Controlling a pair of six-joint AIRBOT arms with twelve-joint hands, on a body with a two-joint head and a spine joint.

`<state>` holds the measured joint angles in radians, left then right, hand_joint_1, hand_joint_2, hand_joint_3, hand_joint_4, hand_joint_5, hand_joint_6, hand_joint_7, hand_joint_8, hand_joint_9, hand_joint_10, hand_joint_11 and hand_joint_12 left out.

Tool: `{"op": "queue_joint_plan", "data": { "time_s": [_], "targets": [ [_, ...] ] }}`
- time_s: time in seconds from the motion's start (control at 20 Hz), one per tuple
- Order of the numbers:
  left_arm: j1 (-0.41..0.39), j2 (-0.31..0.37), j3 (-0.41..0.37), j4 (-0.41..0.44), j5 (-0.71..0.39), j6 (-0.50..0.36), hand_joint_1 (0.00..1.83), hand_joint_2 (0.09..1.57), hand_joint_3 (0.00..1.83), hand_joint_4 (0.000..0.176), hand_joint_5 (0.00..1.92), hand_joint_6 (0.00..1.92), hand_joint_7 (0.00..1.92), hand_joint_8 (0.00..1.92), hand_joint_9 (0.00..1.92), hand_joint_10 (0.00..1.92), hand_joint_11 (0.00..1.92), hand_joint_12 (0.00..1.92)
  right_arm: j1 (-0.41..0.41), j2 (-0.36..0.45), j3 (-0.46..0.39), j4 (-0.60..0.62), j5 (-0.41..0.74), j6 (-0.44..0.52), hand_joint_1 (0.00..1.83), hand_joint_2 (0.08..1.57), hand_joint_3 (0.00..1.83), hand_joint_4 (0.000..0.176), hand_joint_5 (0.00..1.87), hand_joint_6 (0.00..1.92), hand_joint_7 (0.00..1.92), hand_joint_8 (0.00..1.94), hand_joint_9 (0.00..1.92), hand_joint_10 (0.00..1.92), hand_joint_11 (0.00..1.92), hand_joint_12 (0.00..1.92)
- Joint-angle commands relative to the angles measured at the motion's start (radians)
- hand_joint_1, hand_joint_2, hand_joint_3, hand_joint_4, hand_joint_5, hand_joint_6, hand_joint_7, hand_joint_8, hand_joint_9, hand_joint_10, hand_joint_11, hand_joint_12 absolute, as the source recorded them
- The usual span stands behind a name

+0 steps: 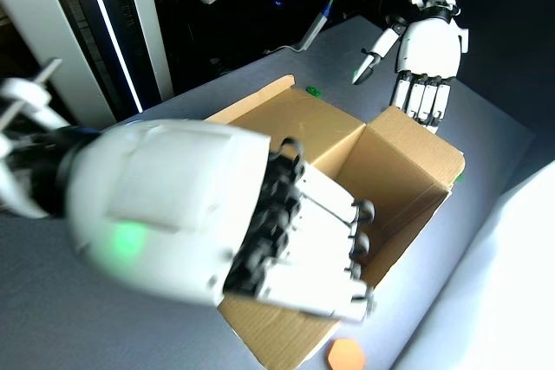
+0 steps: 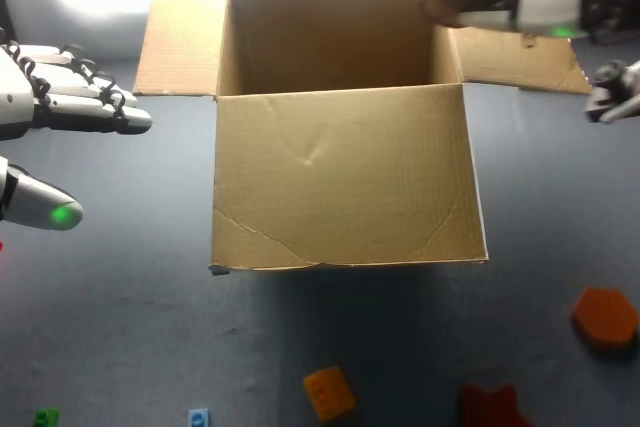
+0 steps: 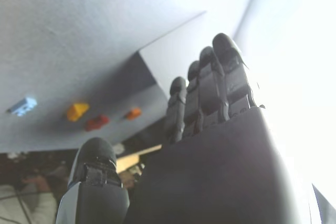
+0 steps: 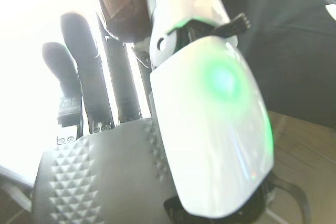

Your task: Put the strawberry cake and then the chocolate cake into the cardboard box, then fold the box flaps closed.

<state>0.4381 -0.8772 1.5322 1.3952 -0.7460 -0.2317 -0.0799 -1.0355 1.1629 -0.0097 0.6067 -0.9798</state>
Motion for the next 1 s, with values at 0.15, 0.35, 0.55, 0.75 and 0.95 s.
{"op": "queue_joint_plan", "data": {
  "time_s": [0.15, 0.35, 0.55, 0.75, 0.95],
  "targets": [
    [-0.015, 0.002, 0.001, -0.065, 0.001, 0.005, 0.0, 1.19, 0.0, 0.046, 0.08, 0.0, 0.1, 0.0, 0.15, 0.0, 0.0, 0.59, -0.005, -0.033, 0.017, 0.005, 0.176, -0.003, 1.21, 1.17, 0.0, 0.0, 0.84, 1.08, 0.94, 1.25, 0.68, 1.55, 0.29, 1.92],
    [-0.027, -0.006, -0.001, -0.07, 0.024, 0.011, 0.0, 1.2, 0.0, 0.042, 0.09, 0.0, 0.11, 0.0, 0.15, 0.0, 0.0, 0.59, -0.031, -0.087, 0.043, 0.006, 0.176, -0.039, 1.22, 1.16, 0.0, 0.0, 0.86, 1.04, 0.94, 1.26, 0.68, 1.55, 0.28, 1.92],
    [-0.027, -0.01, -0.02, -0.074, 0.038, 0.024, 0.0, 1.2, 0.0, 0.047, 0.08, 0.0, 0.11, 0.0, 0.15, 0.0, 0.0, 0.59, -0.062, -0.117, 0.063, 0.012, 0.199, -0.046, 1.22, 1.17, 0.0, 0.0, 0.85, 1.06, 0.94, 1.26, 0.67, 1.54, 0.28, 1.92],
    [-0.026, -0.014, -0.034, -0.074, 0.051, 0.032, 0.0, 1.2, 0.0, 0.049, 0.08, 0.0, 0.09, 0.0, 0.13, 0.0, 0.0, 0.53, -0.078, -0.125, 0.07, 0.012, 0.201, -0.055, 1.22, 1.16, 0.0, 0.0, 0.87, 1.04, 0.94, 1.26, 0.69, 1.54, 0.3, 1.92],
    [-0.026, -0.017, -0.035, -0.076, 0.059, 0.032, 0.0, 1.2, 0.0, 0.047, 0.08, 0.0, 0.1, 0.0, 0.14, 0.0, 0.0, 0.56, -0.08, -0.124, 0.071, 0.012, 0.201, -0.058, 1.0, 1.16, 0.0, 0.0, 0.47, 0.58, 0.58, 0.66, 0.43, 1.29, 0.17, 1.92]
  ]
}}
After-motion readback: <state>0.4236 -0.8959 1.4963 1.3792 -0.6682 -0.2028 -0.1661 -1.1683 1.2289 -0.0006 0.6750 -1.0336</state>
